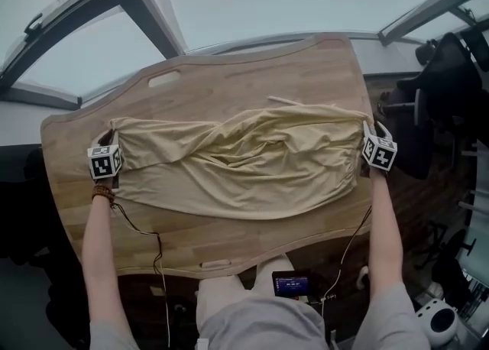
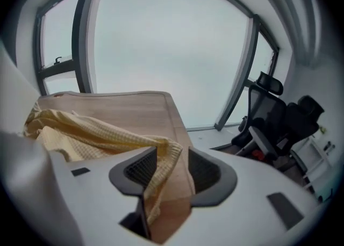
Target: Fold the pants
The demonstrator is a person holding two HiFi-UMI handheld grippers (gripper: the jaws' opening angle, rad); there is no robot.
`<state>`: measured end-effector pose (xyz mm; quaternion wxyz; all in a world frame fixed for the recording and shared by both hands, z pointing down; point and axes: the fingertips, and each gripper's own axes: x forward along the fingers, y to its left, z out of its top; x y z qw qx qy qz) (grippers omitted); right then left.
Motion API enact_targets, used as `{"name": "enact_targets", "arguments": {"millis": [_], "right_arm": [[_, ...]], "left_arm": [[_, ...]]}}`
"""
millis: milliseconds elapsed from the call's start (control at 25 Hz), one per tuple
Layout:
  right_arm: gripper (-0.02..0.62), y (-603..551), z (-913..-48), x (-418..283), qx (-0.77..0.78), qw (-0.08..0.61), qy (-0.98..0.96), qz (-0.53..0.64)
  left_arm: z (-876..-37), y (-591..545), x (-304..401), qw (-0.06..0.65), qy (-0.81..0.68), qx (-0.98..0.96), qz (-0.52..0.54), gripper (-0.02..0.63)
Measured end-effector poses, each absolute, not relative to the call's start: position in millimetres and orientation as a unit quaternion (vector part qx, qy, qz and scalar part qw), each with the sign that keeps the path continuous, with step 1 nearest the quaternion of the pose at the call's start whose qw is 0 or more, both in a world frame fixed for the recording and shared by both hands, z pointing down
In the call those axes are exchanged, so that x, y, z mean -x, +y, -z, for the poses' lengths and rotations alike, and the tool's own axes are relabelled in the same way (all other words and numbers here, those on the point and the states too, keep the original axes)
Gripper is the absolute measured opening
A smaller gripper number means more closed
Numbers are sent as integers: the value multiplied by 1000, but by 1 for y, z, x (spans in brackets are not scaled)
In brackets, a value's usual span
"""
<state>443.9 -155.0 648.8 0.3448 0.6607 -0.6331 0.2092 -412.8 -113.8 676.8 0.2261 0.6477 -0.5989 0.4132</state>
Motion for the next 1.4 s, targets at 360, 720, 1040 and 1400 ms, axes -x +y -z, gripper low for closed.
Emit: {"name": "enact_targets", "arguments": {"millis": [360,720,1040,1400], "right_arm": [[163,-6,-612,-215,-396,364,-833,-129],[164,152,-687,-5,-72,474,-870,-114],[139,245,-694,-28,46,550,-817,-168],[154,147,-636,95,-86,444,-890,-54]], "left_arm": [[-679,33,427,332,-536,-683,-368,227],[-711,79,419,346,-537,-667,-384,162],[-701,216,396,399,-448,-673,-433,43],[-631,102,455,272,-508,-723,-381,152]]}}
